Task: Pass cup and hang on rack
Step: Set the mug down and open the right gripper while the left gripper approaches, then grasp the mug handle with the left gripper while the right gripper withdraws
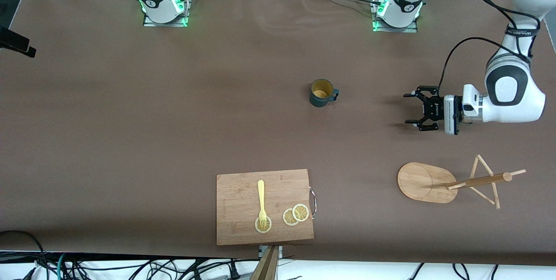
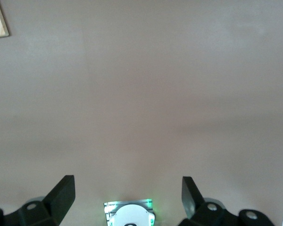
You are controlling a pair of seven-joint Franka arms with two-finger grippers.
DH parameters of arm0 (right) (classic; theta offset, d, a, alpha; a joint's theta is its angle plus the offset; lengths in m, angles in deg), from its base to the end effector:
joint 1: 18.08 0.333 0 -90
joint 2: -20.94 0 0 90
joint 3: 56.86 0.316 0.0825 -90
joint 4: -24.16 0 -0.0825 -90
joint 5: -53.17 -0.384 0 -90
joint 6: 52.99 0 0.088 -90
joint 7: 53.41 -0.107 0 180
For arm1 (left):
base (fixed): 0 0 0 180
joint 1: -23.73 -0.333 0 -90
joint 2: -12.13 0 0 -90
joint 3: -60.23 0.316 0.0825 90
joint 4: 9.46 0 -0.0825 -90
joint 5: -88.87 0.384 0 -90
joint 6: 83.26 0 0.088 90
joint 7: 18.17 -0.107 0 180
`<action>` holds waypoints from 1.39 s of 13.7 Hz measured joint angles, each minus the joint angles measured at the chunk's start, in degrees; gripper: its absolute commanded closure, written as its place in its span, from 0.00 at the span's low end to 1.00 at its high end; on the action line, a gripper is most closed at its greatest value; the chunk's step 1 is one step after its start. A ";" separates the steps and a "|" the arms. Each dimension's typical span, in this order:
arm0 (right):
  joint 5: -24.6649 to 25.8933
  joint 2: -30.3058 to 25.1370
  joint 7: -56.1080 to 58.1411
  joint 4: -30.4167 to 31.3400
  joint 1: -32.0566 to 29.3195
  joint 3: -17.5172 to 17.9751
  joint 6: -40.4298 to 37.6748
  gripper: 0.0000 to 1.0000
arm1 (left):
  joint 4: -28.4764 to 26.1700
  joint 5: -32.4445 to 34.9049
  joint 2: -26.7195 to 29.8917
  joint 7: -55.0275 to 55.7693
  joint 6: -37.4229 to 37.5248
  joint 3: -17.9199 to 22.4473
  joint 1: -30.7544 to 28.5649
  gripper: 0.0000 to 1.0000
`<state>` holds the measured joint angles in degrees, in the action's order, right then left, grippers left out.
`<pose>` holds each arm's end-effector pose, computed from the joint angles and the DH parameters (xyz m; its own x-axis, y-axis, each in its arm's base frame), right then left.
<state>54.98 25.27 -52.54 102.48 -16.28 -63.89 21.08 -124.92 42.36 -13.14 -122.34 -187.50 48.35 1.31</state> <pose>0.5449 -0.0507 0.6543 0.9852 -0.0847 -0.1490 -0.0798 -0.9961 0.0383 0.5471 0.0422 0.2265 0.4822 -0.5694 0.6658 -0.8539 -0.1354 0.5025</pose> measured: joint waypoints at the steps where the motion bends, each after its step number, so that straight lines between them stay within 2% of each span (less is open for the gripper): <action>1: 0.45 -0.36 -0.06 0.88 -0.60 1.69 0.02 0.00 | 0.01 -1.11 -0.92 -3.38 0.28 -0.84 0.01 0.00; 3: 1.29 -0.37 -0.05 1.67 -0.82 3.13 0.07 0.00 | 0.00 -4.39 -3.09 -10.43 0.48 -3.29 0.08 0.00; 7: 1.33 -0.33 2.56 2.01 -2.37 3.13 0.09 0.00 | 0.13 -8.31 -9.45 -22.58 0.44 -7.22 0.59 0.00; 13: 1.34 -0.33 2.95 2.02 -2.44 3.35 0.09 0.00 | 0.72 -14.37 -15.96 -34.46 0.19 -7.76 6.02 0.00; 19: 1.34 -0.03 3.63 2.03 -2.43 3.61 0.33 0.00 | 0.85 -14.74 -20.00 -40.11 -0.98 -7.75 8.58 0.00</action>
<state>56.32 25.24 -48.91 104.51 -18.72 -60.29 21.41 -124.07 27.62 -33.14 -162.46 -188.48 40.61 9.89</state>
